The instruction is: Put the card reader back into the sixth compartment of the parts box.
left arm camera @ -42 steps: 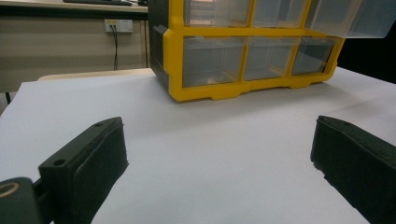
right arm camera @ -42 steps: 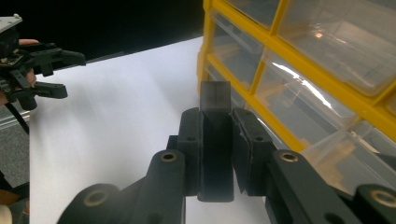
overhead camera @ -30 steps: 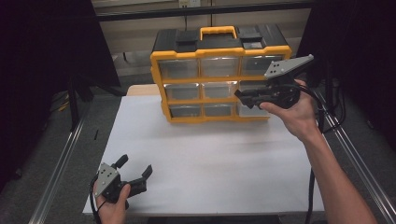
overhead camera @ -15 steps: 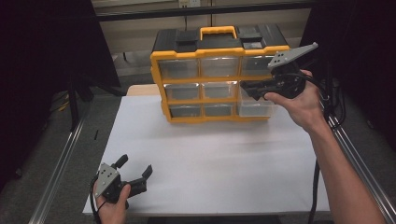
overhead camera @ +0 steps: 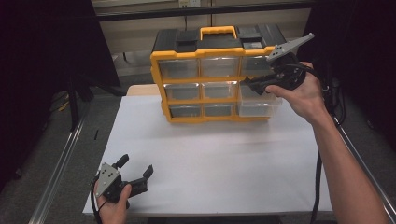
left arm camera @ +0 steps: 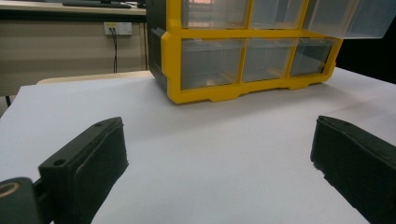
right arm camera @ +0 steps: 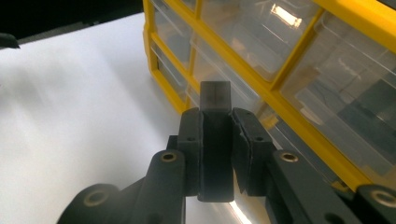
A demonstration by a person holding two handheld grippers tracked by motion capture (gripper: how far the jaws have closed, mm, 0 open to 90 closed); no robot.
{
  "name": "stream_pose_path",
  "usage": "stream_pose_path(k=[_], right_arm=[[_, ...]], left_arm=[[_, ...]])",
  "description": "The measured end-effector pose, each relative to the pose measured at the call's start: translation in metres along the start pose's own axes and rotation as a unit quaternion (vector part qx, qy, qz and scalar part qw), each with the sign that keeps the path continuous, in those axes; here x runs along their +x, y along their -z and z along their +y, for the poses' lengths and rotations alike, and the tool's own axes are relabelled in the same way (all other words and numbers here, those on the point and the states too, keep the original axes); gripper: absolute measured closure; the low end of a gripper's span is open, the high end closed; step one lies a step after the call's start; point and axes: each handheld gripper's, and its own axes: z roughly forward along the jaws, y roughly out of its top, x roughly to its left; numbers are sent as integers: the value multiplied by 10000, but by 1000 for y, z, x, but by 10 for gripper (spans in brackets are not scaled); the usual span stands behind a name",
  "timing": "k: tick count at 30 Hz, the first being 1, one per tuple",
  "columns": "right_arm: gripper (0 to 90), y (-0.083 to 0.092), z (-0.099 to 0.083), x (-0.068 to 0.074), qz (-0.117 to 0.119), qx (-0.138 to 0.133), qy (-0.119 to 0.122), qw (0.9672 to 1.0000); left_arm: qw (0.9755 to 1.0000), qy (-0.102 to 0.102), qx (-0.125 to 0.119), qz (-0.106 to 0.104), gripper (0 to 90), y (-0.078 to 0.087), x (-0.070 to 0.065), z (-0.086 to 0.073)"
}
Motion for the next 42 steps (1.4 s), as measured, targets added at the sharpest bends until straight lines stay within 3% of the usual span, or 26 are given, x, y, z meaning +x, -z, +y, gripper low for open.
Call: stream_pose_path(k=[11, 24, 42], right_arm=[[739, -8, 3, -14, -56, 265, -113, 9996], [739, -21, 8, -20, -130, 673, 56, 9976], [739, -38, 0, -29, -117, 1119, 74, 9936]], left_arm=[[10000, 12, 13, -8, 36, 0, 0, 0], [10000, -1, 22, -10, 36, 0, 0, 0], [10000, 18, 22, -2, 35, 0, 1, 0]])
